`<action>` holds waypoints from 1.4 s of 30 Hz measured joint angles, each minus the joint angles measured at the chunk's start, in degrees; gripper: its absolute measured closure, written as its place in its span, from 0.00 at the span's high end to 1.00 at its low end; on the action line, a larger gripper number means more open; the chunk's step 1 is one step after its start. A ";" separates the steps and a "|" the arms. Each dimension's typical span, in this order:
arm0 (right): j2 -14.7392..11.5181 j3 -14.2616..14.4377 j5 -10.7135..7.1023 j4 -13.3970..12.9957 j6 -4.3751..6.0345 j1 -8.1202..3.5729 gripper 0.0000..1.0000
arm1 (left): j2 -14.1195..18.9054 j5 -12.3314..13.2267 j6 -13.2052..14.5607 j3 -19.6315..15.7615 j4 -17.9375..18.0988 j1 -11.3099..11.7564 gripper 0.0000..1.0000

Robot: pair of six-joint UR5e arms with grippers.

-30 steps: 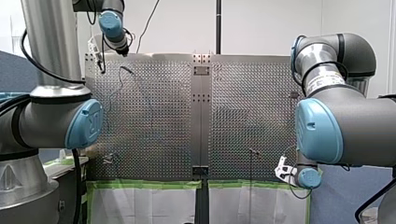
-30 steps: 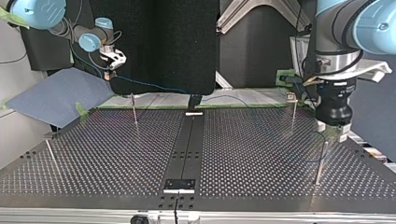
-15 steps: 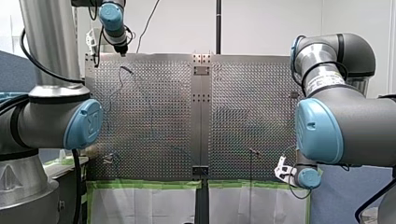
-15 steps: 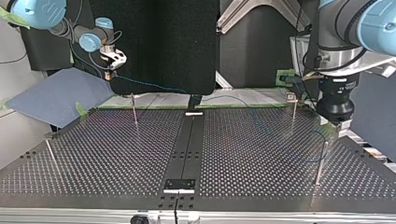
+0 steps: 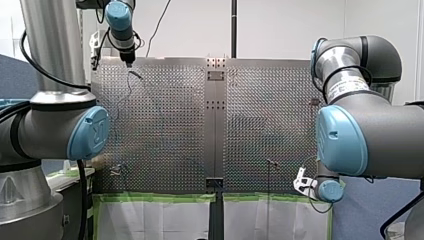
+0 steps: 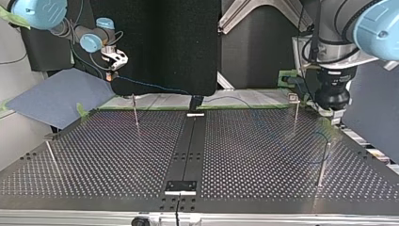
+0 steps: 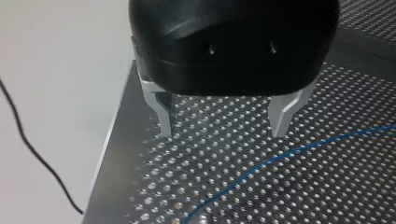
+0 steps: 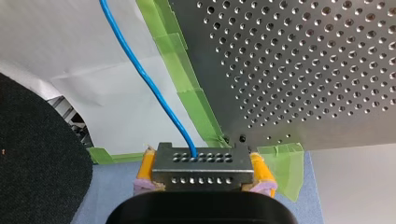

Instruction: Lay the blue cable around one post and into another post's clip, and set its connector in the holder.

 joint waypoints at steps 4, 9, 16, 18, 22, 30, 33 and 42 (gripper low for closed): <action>0.01 0.00 -0.01 0.01 0.00 0.06 0.00 | 0.03 -0.39 1.31 -0.05 -0.93 -0.07 1.00; 0.00 -0.01 -0.02 0.15 0.00 0.11 0.00 | 0.16 -0.67 1.68 -0.31 -1.15 -0.26 1.00; -0.01 0.01 -0.01 0.30 0.00 0.28 0.00 | 0.34 -2.81 1.79 -2.79 -1.01 -0.38 1.00; 0.00 0.00 -0.02 0.34 0.00 0.34 0.00 | 0.43 -3.69 1.80 -3.18 -0.95 -0.40 1.00; 0.00 0.01 -0.02 0.38 0.00 0.42 0.00 | 0.50 -4.91 1.81 -3.42 -0.95 -0.41 1.00; 0.01 0.00 -0.01 0.45 0.00 0.46 0.00 | 0.66 -5.28 1.82 -3.45 -1.00 -0.64 1.00; 0.01 0.01 -0.01 0.46 0.00 0.50 0.00 | 0.68 -5.29 1.82 -3.46 -1.00 -0.78 1.00; 0.01 0.03 -0.02 0.45 0.00 0.54 0.00 | 0.68 -5.30 1.83 -3.46 -1.00 -0.90 1.00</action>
